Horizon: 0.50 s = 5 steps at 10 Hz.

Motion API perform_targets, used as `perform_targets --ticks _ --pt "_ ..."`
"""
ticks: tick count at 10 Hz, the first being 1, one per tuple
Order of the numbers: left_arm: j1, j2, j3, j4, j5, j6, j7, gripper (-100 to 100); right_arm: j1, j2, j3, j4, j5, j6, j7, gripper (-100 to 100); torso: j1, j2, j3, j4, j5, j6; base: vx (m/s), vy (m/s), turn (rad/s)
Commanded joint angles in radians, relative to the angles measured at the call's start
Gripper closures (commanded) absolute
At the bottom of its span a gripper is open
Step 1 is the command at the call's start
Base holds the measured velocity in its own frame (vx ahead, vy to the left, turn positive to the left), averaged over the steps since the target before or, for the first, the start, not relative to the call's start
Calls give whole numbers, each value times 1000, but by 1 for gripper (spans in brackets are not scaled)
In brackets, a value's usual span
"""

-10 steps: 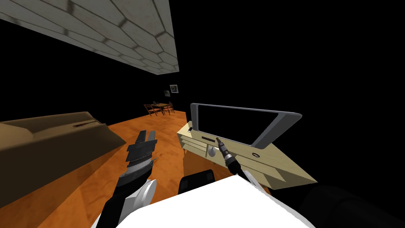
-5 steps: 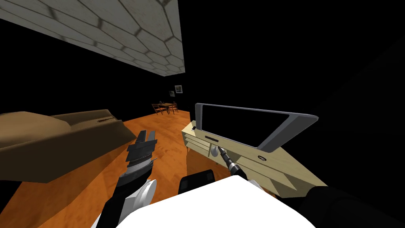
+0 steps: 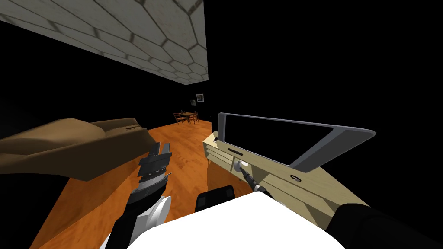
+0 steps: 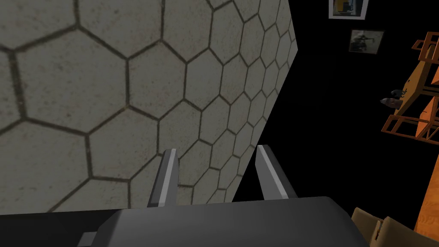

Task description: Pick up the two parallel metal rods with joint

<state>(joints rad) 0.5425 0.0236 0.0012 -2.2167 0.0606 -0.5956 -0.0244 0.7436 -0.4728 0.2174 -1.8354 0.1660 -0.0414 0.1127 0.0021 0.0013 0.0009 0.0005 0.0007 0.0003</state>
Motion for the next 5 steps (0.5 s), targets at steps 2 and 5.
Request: perform_targets --ticks 2,5 --pt "0 0 0 0 0 0 0 0 23 -28 17 45 23 19 23 -100 1 0 0 0 0 0 -11 64 144" --pt "0 0 0 0 0 0 0 0 52 -96 42 121 58 53 52 -100 0 -1 0 0 0 0 6 61 165"
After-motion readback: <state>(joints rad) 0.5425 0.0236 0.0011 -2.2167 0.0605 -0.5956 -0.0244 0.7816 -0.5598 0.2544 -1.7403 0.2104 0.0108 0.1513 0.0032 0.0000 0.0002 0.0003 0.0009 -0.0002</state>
